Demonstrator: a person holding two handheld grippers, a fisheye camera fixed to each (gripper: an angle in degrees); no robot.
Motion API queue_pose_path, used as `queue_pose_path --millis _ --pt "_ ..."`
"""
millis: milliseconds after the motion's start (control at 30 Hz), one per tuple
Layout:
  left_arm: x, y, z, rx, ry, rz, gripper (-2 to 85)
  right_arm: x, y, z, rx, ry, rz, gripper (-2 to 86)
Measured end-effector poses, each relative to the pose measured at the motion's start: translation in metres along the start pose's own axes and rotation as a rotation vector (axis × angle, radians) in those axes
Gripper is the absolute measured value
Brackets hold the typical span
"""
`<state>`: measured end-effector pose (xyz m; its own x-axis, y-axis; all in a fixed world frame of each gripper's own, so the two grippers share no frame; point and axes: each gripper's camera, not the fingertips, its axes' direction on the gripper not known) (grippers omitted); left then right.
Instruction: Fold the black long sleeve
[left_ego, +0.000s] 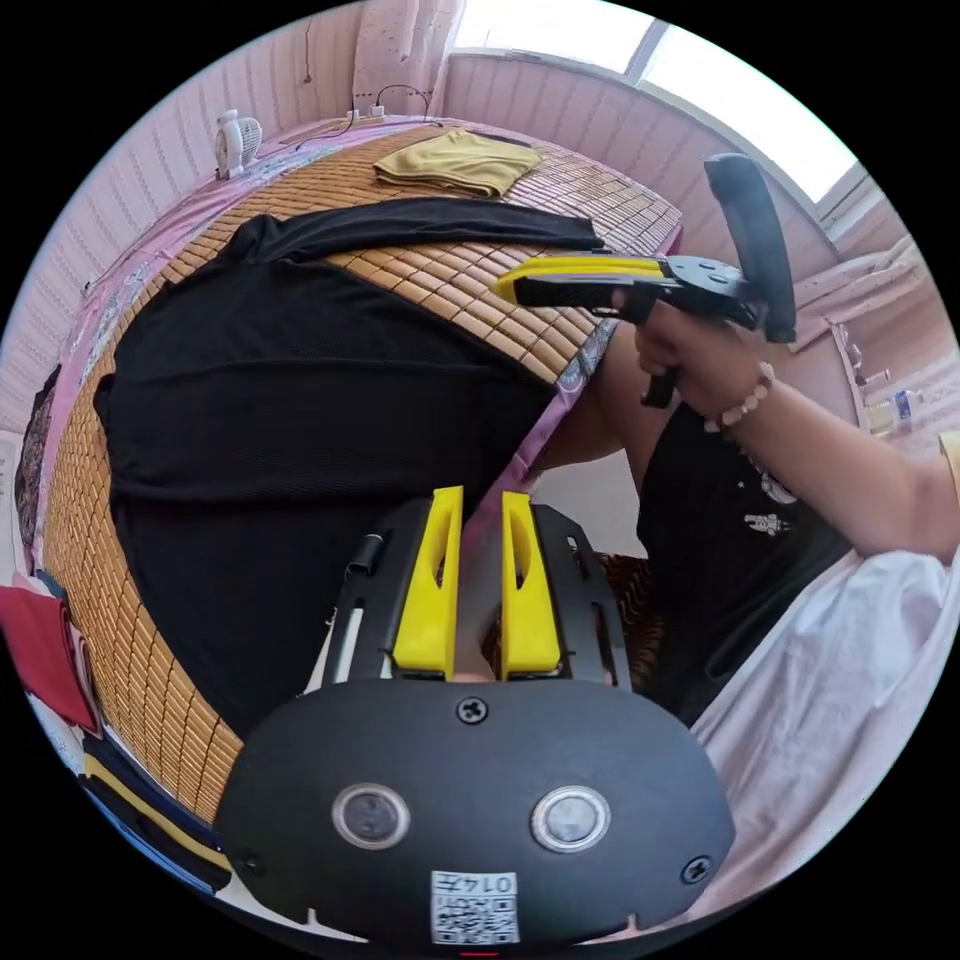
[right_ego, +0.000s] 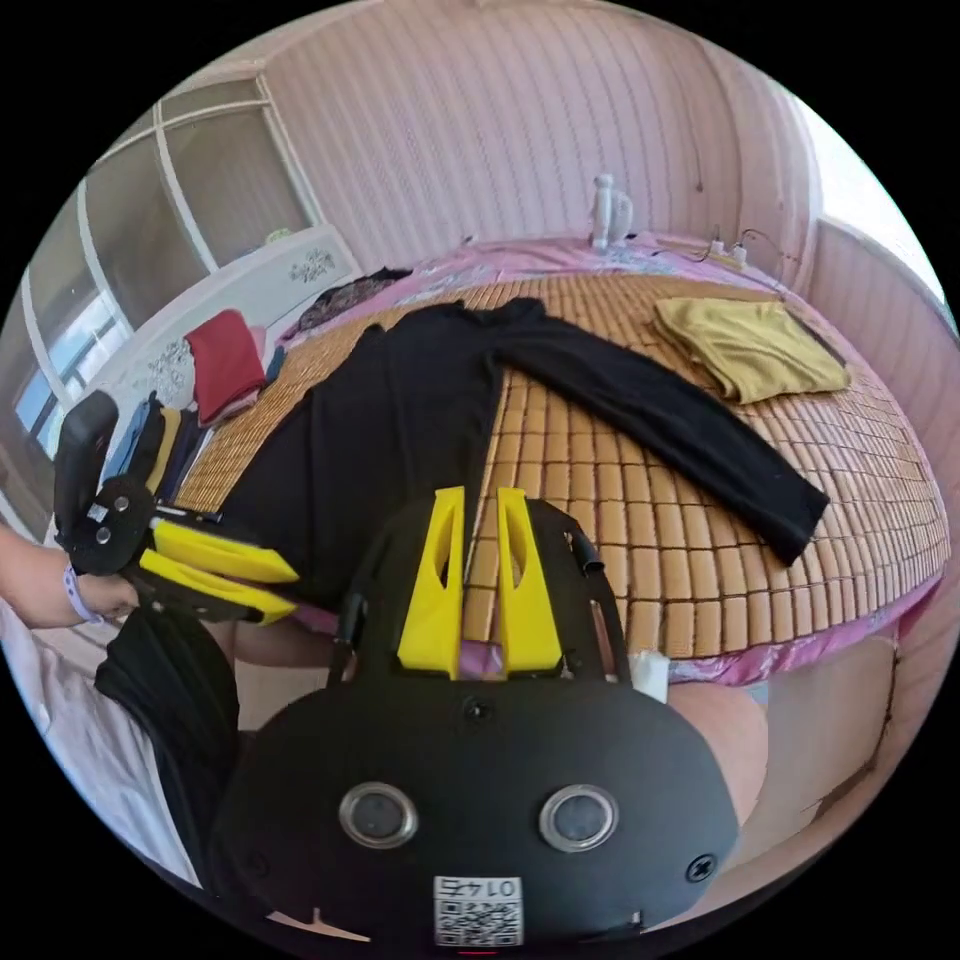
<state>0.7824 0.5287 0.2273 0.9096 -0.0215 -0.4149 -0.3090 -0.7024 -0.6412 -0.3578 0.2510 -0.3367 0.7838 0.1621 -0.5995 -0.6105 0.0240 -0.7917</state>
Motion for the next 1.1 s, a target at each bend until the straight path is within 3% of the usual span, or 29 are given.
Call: queue_pose_path --millis 67,233,533,900,1100 --pt "0.007 -0.006 -0.027 0.066 -0.048 0.031 6.3 0.026 0.013 -0.027 0.171 0.112 0.140 9.2" --pt "0.008 -0.063 -0.069 0.193 -0.060 0.107 5.8 0.084 0.028 -0.060 0.365 0.243 0.327 11.0" --pt "0.014 -0.231 -0.083 0.189 -0.027 0.226 6.3 0.185 0.100 -0.056 0.345 0.290 0.711 14.3" --pt "0.037 -0.414 -0.023 0.200 -0.048 0.285 6.5 0.228 0.126 -0.048 0.258 0.317 0.780 16.1" --pt "0.042 -0.474 0.032 0.100 -0.032 0.266 8.3 0.244 0.132 -0.046 0.276 0.292 0.763 12.8"
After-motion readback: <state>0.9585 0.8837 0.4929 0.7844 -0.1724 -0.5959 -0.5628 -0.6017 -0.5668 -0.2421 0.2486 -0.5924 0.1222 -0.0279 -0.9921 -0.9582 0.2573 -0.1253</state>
